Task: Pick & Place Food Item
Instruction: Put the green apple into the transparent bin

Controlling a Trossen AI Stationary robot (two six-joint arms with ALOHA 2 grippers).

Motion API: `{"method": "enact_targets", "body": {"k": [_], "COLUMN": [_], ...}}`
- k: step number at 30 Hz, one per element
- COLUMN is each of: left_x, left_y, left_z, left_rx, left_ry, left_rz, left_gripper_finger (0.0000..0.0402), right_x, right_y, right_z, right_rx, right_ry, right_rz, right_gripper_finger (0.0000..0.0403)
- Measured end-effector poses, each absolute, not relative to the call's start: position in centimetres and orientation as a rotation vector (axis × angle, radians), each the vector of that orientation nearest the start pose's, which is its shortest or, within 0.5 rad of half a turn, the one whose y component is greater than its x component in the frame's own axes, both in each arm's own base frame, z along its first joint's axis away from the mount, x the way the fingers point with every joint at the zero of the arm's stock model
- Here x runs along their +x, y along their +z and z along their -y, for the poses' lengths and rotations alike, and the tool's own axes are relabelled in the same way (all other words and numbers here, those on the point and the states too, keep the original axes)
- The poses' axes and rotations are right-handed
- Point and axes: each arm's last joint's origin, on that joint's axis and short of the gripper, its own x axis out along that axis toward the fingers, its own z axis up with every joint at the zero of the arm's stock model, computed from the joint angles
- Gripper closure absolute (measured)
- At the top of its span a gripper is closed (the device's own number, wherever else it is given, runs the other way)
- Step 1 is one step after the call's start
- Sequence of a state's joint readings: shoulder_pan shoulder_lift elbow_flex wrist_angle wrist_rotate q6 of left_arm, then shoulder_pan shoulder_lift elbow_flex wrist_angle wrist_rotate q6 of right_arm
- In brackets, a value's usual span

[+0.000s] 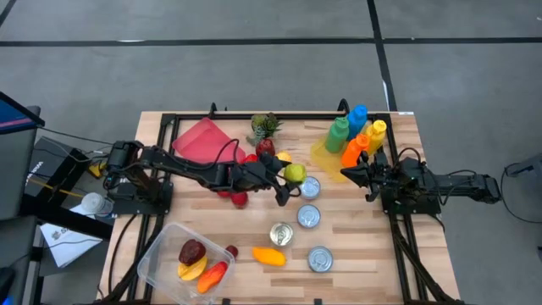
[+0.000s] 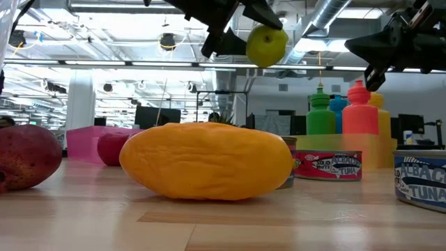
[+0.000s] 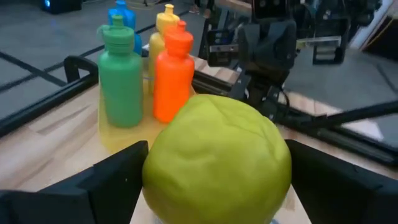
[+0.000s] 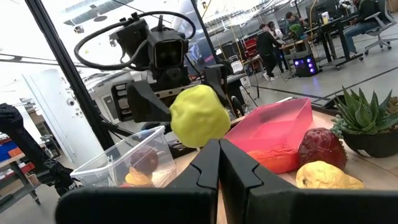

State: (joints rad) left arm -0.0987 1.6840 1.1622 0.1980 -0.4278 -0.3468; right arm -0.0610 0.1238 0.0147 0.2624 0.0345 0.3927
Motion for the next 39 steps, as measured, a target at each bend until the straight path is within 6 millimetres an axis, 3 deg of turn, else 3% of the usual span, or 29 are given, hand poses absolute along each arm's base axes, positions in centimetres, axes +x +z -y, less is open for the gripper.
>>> {"method": "enact_targets", "body": {"k": [12,31,39], "left_x": [37.7,32.0,29.8], "left_y": [28.0,36.4,38.7], "left_z": [2.4,2.2,2.6], "left_rx": [-0.331,-0.394,-0.422], "left_ry": [0.361,0.307,0.212], "left_rz": [-0.183,0.046,0.106], "left_gripper_finger": [0.0047,0.0046,0.0048], "right_x": [10.3,10.3,10.3], "right_y": [18.4,18.4,18.4], "right_z": [0.7,0.7,0.7], "right_rx": [0.39,0.39,0.39], "right_ry": [-0.064,-0.064,-0.064], "right_rz": [0.17,0.17,0.17], "right_gripper_finger": [0.0403,0.0403,0.0403]}}
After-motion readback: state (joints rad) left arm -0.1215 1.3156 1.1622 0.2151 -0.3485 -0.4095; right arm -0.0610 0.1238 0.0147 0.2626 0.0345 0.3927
